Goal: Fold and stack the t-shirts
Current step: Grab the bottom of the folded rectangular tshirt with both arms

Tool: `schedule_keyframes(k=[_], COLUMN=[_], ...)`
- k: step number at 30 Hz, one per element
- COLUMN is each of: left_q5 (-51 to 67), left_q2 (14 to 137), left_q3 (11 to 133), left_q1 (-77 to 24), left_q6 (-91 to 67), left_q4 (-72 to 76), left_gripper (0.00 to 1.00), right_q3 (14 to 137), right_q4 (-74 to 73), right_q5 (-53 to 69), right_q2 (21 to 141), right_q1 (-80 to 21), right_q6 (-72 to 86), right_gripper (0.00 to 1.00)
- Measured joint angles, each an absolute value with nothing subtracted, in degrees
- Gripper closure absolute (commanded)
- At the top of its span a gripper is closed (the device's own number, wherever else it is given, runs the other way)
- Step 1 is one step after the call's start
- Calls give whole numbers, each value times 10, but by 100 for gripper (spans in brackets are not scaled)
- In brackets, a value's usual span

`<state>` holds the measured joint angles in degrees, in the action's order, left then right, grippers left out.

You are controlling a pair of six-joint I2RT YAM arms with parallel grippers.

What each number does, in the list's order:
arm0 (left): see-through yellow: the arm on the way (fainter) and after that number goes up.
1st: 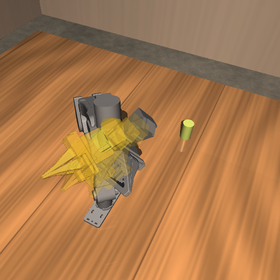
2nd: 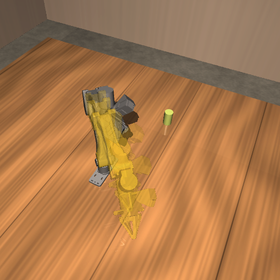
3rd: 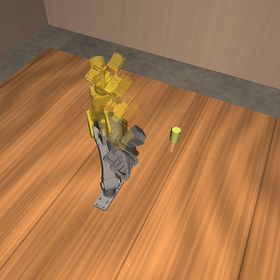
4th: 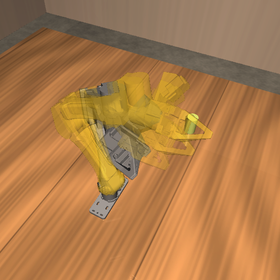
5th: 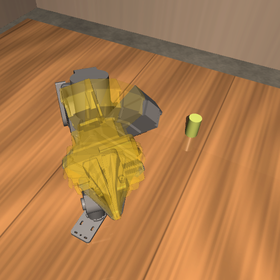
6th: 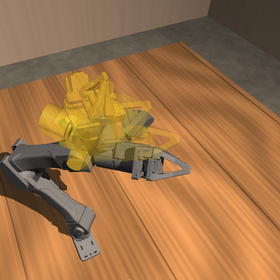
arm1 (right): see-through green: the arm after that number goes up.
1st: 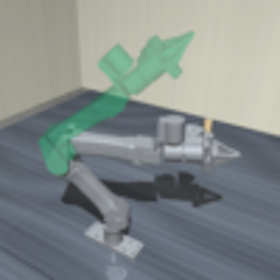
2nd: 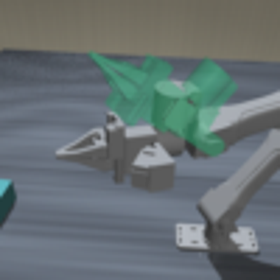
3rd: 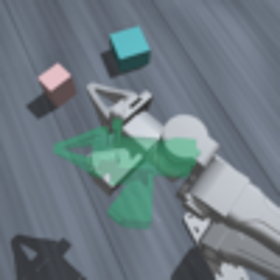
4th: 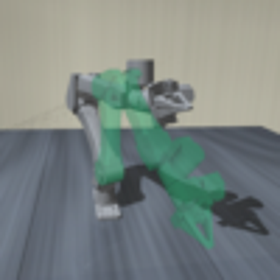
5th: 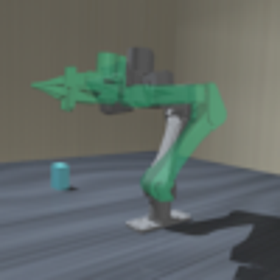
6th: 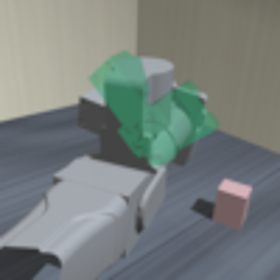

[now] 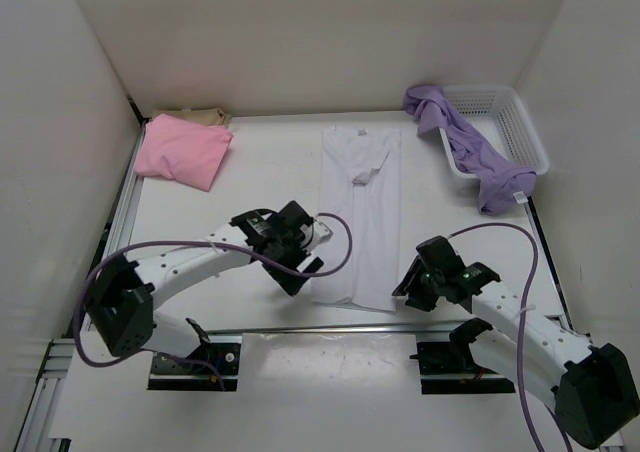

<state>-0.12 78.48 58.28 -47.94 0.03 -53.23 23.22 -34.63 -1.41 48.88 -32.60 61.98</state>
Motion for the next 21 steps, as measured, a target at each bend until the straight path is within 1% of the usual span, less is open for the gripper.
schedule_keyframes(k=[1, 2, 7, 10, 11, 15, 17, 18, 21], left_q5=[13, 32, 114, 141, 149, 177, 187, 191, 201], left_q2=[801, 817, 897, 952, 969, 1007, 1011, 1013, 1021], left_q3=[583, 583, 585, 602, 610, 624, 625, 625, 627], left_q1=[-493, -502, -511, -511, -511, -511, -511, -511, -511], left_q6=[0, 0, 0, -1, 0, -1, -2, -2, -3], left_q4=[-520, -509, -465, -459, -457, -446, -446, -445, -446], left_gripper=[4, 8, 11, 16, 21, 29, 35, 41, 50], right_q3=[234, 237, 239, 237, 235, 223, 218, 216, 215], right_q4=[-349, -351, -354, -350, -346, -333, -331, -331, -331], right_q5=[-10, -6, 9, 21, 25, 40, 44, 45, 47], right_q2=[488, 489, 502, 495, 492, 490, 490, 489, 487], right_q1=[-326, -326, -327, -327, -328, -331, -331, -331, -331], right_q6=[610, 603, 578, 576, 575, 575, 574, 572, 567], right_gripper=[52, 53, 53, 54, 55, 55, 55, 55, 55])
